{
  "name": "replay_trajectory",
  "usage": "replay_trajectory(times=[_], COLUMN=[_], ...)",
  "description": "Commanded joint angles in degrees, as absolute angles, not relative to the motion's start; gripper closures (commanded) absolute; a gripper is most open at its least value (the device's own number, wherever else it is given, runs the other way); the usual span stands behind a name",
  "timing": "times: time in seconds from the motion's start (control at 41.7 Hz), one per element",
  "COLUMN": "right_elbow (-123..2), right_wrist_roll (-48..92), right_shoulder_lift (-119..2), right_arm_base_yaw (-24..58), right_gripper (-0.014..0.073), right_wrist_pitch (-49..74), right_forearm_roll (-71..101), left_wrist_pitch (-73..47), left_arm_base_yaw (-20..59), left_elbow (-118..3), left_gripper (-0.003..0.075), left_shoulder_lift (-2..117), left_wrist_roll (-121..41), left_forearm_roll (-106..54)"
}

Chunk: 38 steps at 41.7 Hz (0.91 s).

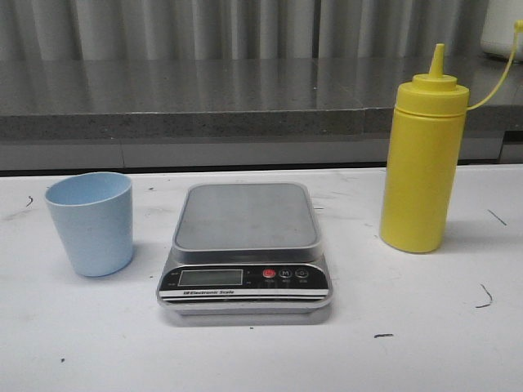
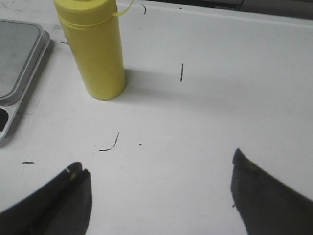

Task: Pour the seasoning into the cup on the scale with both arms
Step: 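Lower the left gripper into the light blue cup and grasp it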

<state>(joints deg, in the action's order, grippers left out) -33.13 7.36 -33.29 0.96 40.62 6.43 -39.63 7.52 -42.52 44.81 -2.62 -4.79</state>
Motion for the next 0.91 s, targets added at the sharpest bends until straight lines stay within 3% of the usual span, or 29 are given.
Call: replay_trajectory(times=[0.0,0.408,0.887], right_elbow=[-35.0,-35.0,-35.0], right_wrist_roll=[8.3,8.3,8.3], right_shoulder_lift=[-33.6,-33.6,-33.6], right_arm_base_yaw=[0.7,0.7,0.7], right_gripper=[-0.0008,-0.0008,-0.0008], right_wrist_pitch=[37.2,37.3,37.3], right_forearm_roll=[6.4,6.4,6.4], left_wrist_pitch=[-39.0,-43.6,-43.2], left_arm_base_yaw=[9.9,13.7,13.7], left_elbow=[-47.7,-60.8,-70.6], left_gripper=[0.0205,0.0205,0.0205], left_shoulder_lift=[51.0,76.7,96.1], left_wrist_roll=[-2.7,-2.7,-2.7], left_forearm_roll=[-4.9,-5.1,-6.5])
